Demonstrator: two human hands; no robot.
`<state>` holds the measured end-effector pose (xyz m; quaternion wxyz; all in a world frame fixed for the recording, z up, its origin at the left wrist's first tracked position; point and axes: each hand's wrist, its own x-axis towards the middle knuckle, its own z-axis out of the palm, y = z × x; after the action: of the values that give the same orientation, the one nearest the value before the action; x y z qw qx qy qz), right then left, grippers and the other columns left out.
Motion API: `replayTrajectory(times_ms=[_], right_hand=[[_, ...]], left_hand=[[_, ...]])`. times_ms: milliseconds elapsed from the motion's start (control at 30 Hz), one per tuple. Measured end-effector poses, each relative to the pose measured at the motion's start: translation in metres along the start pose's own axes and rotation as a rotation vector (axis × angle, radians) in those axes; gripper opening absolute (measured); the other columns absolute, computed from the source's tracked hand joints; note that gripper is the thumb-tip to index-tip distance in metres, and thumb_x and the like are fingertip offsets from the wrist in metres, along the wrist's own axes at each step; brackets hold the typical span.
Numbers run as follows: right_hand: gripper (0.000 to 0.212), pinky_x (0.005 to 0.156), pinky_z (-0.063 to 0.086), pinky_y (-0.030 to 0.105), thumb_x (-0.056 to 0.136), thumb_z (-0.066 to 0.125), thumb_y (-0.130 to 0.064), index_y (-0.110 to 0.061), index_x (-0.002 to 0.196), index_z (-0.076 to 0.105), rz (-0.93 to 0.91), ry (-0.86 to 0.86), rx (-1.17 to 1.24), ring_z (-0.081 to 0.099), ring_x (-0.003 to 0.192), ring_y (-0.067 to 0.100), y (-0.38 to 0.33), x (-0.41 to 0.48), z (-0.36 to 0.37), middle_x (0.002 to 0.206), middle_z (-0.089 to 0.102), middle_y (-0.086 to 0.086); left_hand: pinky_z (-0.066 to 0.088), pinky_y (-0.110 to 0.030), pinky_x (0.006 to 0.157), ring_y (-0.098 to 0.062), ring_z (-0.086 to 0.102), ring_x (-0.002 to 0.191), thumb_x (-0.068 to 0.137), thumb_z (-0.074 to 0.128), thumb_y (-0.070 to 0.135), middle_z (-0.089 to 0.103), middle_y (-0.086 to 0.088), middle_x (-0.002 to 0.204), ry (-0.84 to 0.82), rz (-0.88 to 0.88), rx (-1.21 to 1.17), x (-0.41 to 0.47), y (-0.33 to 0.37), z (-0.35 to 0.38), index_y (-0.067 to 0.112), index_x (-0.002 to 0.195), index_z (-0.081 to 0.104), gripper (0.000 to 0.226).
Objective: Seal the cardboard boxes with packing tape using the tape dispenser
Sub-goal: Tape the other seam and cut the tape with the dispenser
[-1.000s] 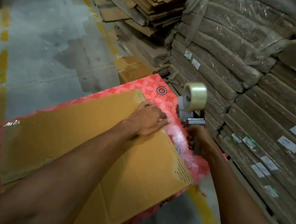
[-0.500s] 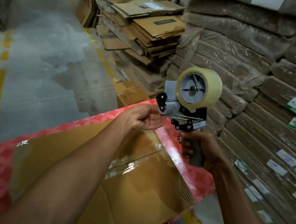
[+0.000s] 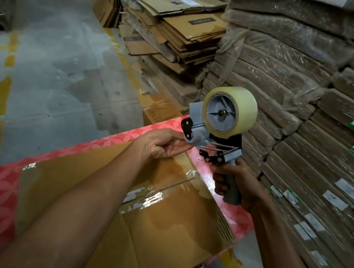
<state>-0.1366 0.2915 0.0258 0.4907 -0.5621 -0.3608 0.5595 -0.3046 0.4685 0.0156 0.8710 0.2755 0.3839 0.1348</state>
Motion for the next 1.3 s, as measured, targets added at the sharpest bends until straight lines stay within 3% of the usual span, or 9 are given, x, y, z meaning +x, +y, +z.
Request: replayTrajectory(times_ms=[167, 300, 433, 567, 667, 833, 1033, 1167, 1300], right_hand=[[0.031, 0.047, 0.038, 0.027, 0.075, 0.066, -0.013, -0.005, 0.102, 0.052, -0.018, 0.020, -0.059, 0.043, 0.051, 0.014, 0.000, -0.006, 0.000, 0.062, 0.050, 0.000], [0.013, 0.049, 0.041, 0.028, 0.089, 0.064, -0.004, -0.004, 0.099, 0.056, -0.022, 0.081, -0.144, 0.047, 0.054, 0.013, 0.006, -0.013, 0.011, 0.065, 0.053, 0.000], [0.012, 0.049, 0.041, 0.029, 0.088, 0.066, -0.006, -0.003, 0.097, 0.058, -0.019, 0.113, -0.071, 0.047, 0.053, 0.014, 0.022, -0.027, 0.014, 0.065, 0.054, 0.003], [0.031, 0.050, 0.041, 0.031, 0.078, 0.066, -0.020, 0.005, 0.096, 0.059, 0.026, 0.159, -0.103, 0.048, 0.053, 0.016, 0.044, -0.029, 0.020, 0.066, 0.054, 0.007], [0.011, 0.051, 0.040, 0.030, 0.084, 0.065, -0.009, 0.000, 0.087, 0.059, 0.068, 0.167, -0.116, 0.047, 0.053, 0.017, 0.057, -0.021, 0.021, 0.063, 0.052, 0.005], [0.018, 0.048, 0.037, 0.028, 0.077, 0.064, -0.012, 0.002, 0.087, 0.061, 0.098, 0.185, -0.079, 0.044, 0.049, 0.017, 0.053, -0.002, 0.024, 0.058, 0.050, 0.004], [0.033, 0.045, 0.034, 0.027, 0.078, 0.061, -0.012, 0.017, 0.092, 0.056, 0.119, 0.199, -0.069, 0.041, 0.045, 0.016, 0.052, 0.011, 0.027, 0.055, 0.050, 0.003], [0.013, 0.048, 0.034, 0.030, 0.087, 0.059, -0.004, -0.002, 0.076, 0.063, 0.165, 0.222, -0.131, 0.041, 0.046, 0.018, 0.052, 0.016, 0.028, 0.055, 0.050, 0.005], [0.018, 0.049, 0.035, 0.030, 0.086, 0.060, -0.008, -0.011, 0.068, 0.063, 0.199, 0.264, -0.198, 0.043, 0.045, 0.017, 0.053, 0.020, 0.032, 0.053, 0.052, 0.002]], left_hand=[[0.060, -0.026, 0.050, -0.018, 0.073, 0.055, 0.096, 0.054, -0.007, 0.074, -0.015, 0.068, 0.124, 0.071, 0.268, 0.002, 0.008, 0.004, -0.002, 0.082, 0.064, 0.018], [0.043, -0.023, 0.040, -0.013, 0.055, 0.041, 0.094, 0.040, -0.013, 0.063, -0.008, 0.049, 0.268, 0.217, 0.613, 0.008, 0.031, 0.009, 0.000, 0.071, 0.055, 0.030], [0.050, -0.027, 0.052, -0.015, 0.060, 0.050, 0.092, 0.060, -0.003, 0.069, -0.009, 0.066, 0.417, 0.362, 0.794, 0.023, 0.064, -0.019, -0.005, 0.086, 0.070, 0.012], [0.045, -0.026, 0.048, -0.015, 0.057, 0.047, 0.089, 0.053, -0.005, 0.066, -0.013, 0.060, 0.426, 0.411, 1.011, 0.035, 0.051, -0.023, -0.008, 0.082, 0.073, 0.021], [0.044, -0.028, 0.057, -0.012, 0.058, 0.054, 0.090, 0.050, -0.007, 0.067, -0.007, 0.066, 0.484, 0.524, 1.247, 0.046, 0.030, -0.025, 0.005, 0.072, 0.071, 0.030], [0.040, -0.025, 0.058, -0.011, 0.057, 0.071, 0.098, 0.053, 0.005, 0.069, -0.009, 0.088, 0.585, 0.664, 1.195, 0.057, 0.020, -0.033, 0.001, 0.089, 0.072, 0.021], [0.050, -0.039, 0.075, -0.023, 0.060, 0.081, 0.100, 0.052, 0.007, 0.071, -0.014, 0.092, 0.586, 0.648, 1.283, 0.069, 0.024, -0.046, -0.002, 0.092, 0.071, 0.023], [0.040, -0.027, 0.077, -0.017, 0.059, 0.087, 0.097, 0.057, 0.010, 0.066, 0.000, 0.093, 0.536, 0.501, 1.394, 0.075, 0.031, -0.053, 0.008, 0.099, 0.078, 0.022], [0.050, -0.038, 0.083, -0.031, 0.066, 0.106, 0.095, 0.061, 0.015, 0.071, -0.009, 0.108, 0.609, 0.291, 1.411, 0.083, 0.038, -0.072, 0.008, 0.105, 0.075, 0.019]])
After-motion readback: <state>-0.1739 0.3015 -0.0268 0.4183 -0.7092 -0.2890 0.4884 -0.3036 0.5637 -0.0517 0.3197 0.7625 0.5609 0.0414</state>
